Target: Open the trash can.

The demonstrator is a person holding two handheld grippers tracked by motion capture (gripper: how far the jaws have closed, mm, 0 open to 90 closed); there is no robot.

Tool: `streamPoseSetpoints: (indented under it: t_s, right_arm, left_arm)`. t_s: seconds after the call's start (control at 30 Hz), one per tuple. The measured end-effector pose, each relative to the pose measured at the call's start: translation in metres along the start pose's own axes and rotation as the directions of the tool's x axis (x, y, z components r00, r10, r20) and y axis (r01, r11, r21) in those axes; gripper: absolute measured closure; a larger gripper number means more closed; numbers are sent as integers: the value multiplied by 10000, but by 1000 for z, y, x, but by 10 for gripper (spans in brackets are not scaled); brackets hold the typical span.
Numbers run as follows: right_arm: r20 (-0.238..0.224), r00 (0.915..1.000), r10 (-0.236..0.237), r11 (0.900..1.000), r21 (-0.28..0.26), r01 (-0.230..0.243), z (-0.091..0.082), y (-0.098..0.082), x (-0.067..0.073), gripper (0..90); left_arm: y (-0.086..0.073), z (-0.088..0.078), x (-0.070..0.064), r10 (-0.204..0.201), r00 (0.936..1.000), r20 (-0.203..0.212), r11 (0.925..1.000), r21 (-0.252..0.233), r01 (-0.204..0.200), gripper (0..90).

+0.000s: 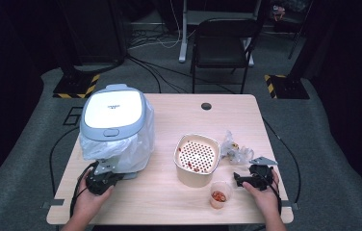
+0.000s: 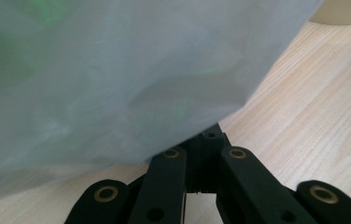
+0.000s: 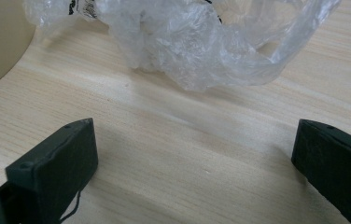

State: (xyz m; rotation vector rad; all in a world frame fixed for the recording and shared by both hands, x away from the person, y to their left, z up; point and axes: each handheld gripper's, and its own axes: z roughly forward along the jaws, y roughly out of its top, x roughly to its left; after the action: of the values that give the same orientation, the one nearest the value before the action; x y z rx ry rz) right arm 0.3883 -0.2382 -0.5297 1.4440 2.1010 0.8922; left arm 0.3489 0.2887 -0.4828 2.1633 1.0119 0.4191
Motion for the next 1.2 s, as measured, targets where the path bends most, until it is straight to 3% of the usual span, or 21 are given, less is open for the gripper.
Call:
streamPoseSetpoints:
  t_s: [0.03, 0.13, 0.17, 0.2, 0.27, 0.33, 0.47, 0.6, 0.63, 0.73, 0.77, 0.93, 0.97, 1.03, 1.1, 1.2]
  right_arm:
    - [4, 10000, -2, 10000, 10, 2, 0, 0, 0, 0]
    - [-2, 10000, -1, 10000, 17, 1, 0, 0, 0, 0]
    - [-2, 10000, -2, 10000, 21, 2, 0, 0, 0, 0]
    - [-3, 10000, -3, 10000, 15, 3, 0, 0, 0, 0]
    - [2, 10000, 3, 10000, 11, -3, 0, 0, 0, 0]
    - [5, 10000, -2, 10000, 11, 2, 0, 0, 0, 0]
    - [-1, 10000, -3, 10000, 14, 3, 0, 0, 0, 0]
    - [-2, 10000, 2, 10000, 1, -2, 0, 0, 0, 0]
    - [-1, 10000, 0, 10000, -2, 0, 0, 0, 0, 0]
    - [-4, 10000, -3, 10000, 3, 3, 0, 0, 0, 0]
    - [-1, 10000, -3, 10000, 0, 3, 0, 0, 0, 0]
    - [13, 10000, 9, 10000, -8, -9, 0, 0, 0, 0]
    - [30, 10000, 37, 10000, 0, -37, 0, 0, 0, 0]
    - [30, 10000, 38, 10000, -3, -38, 0, 0, 0, 0]
    - [26, 10000, 30, 10000, -6, -30, 0, 0, 0, 1]
    - [5, 10000, 75, 10000, -28, -75, 0, 0, 1, 2]
  left_arm:
    - [1, 4, -2, 148, 9997, -176, 9999, 4, -148, 900]
    - [1, 8, -3, 73, 9997, -229, 10000, -55, -74, 900]
    - [1, 9, 0, 599, 9978, -285, 9980, 236, -592, 900]
    - [1, 9, 0, 651, 9971, -383, 9976, 262, -641, 900]
    - [2, 9, 0, 659, 9971, -379, 9974, 326, -647, 900]
    - [2, 13, -2, 429, 9981, -443, 9991, 50, -427, 900]
    - [2, 14, -5, 790, 9946, -672, 9966, 307, -771, 900]
    - [0, 16, -5, 522, 9965, -646, 9983, 296, -504, 900]
    - [1, 16, -4, 866, 9939, -689, 9957, 387, -841, 900]
    - [1, 17, -8, 770, 9942, -754, 9964, 406, -741, 900]
    - [1, 18, -8, 933, 9920, -849, 9947, 519, -891, 900]
    - [-1, 19, -7, 939, 9922, -819, 9947, 492, -901, 900]
    - [-3, 21, -9, 706, 9941, -829, 9968, 432, -672, 900]
    - [-4, 24, -9, 922, 9927, -781, 9944, 581, -878, 900]
    - [-6, 26, -8, 767, 9936, -827, 9956, 594, -719, 900]
    - [-6, 26, -6, 895, 9934, -716, 9950, 503, -860, 900]
